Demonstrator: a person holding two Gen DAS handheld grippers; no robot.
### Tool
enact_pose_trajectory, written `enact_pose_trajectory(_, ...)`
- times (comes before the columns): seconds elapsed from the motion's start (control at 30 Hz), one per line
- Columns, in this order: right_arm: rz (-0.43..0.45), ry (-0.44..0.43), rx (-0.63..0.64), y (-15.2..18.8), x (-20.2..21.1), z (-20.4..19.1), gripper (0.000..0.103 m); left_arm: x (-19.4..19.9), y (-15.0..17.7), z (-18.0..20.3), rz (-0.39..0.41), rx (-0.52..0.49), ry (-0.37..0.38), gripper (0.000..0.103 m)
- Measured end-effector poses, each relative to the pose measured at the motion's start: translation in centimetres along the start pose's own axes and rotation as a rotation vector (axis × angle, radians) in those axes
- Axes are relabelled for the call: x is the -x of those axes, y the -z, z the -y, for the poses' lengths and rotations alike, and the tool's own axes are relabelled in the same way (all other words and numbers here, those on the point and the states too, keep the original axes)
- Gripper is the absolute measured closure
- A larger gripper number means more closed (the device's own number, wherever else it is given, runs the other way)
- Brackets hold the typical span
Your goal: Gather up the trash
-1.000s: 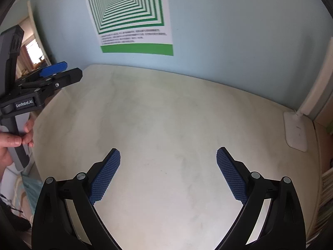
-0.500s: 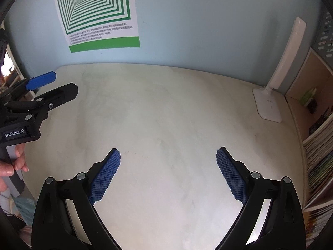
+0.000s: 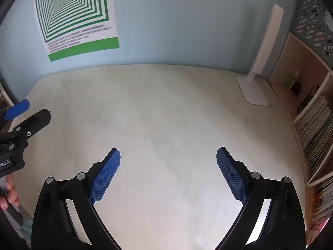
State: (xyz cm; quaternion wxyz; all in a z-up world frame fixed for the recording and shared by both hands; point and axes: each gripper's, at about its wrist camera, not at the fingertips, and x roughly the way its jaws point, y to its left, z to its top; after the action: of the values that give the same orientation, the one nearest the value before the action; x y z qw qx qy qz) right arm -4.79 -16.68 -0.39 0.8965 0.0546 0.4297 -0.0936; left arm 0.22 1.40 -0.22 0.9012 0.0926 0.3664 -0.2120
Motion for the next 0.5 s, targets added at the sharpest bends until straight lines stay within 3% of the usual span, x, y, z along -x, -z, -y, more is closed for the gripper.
enact_pose_trajectory(0.33,-0.003,-0.055,-0.020,1.3,-0.8,-1.4,0.010,-0.1,1.8,-1.8,-0.015,0.040,-0.138,0.007)
enact_pose_trajectory(0.5,-0.013,-0.071,0.009,2.0,-1.1,-2.2,0.010,0.1,2.5,-1.5,-0.028,0.029,-0.160,0.007)
